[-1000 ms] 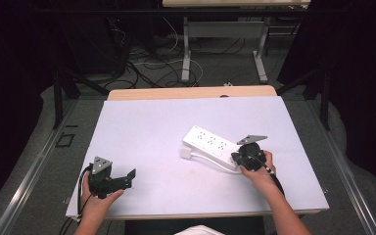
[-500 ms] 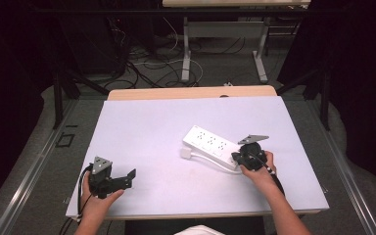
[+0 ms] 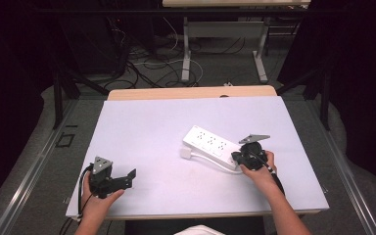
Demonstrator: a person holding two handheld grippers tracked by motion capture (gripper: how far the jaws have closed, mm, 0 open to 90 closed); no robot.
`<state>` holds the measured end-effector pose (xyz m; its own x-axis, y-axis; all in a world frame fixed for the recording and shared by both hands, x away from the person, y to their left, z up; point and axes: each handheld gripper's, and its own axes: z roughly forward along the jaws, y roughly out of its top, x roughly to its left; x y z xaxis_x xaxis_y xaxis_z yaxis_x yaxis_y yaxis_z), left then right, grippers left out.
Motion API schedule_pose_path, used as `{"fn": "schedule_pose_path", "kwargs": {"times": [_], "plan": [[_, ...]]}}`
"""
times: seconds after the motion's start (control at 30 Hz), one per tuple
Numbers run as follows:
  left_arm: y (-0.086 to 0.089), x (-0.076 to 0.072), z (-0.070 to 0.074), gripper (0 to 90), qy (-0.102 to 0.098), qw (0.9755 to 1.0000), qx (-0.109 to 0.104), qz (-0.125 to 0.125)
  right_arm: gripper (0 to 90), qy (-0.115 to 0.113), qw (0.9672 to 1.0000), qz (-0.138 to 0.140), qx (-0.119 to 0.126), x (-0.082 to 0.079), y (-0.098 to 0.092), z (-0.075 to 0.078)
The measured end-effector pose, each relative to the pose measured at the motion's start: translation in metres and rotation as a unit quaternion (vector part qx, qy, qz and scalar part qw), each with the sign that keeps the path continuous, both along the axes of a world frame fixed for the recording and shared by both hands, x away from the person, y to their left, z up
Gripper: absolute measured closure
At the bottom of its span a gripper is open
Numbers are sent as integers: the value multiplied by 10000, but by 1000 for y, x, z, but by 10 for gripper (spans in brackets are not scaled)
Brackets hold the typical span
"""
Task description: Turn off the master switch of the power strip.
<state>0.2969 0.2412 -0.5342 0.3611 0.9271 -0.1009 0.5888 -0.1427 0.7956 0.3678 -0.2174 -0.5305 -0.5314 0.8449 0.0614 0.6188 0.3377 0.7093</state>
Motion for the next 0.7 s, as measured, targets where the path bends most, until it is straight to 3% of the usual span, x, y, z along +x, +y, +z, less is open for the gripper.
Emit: {"fn": "schedule_pose_path", "kwargs": {"times": [0.5,0.7], "plan": [[0,0,0,49,-26,10000,-25,3,802,-35,10000,-43,-55,0,0,0],[0,0,0,49,-25,10000,-27,-5,737,-23,10000,-82,28,0,-1,2]]}}
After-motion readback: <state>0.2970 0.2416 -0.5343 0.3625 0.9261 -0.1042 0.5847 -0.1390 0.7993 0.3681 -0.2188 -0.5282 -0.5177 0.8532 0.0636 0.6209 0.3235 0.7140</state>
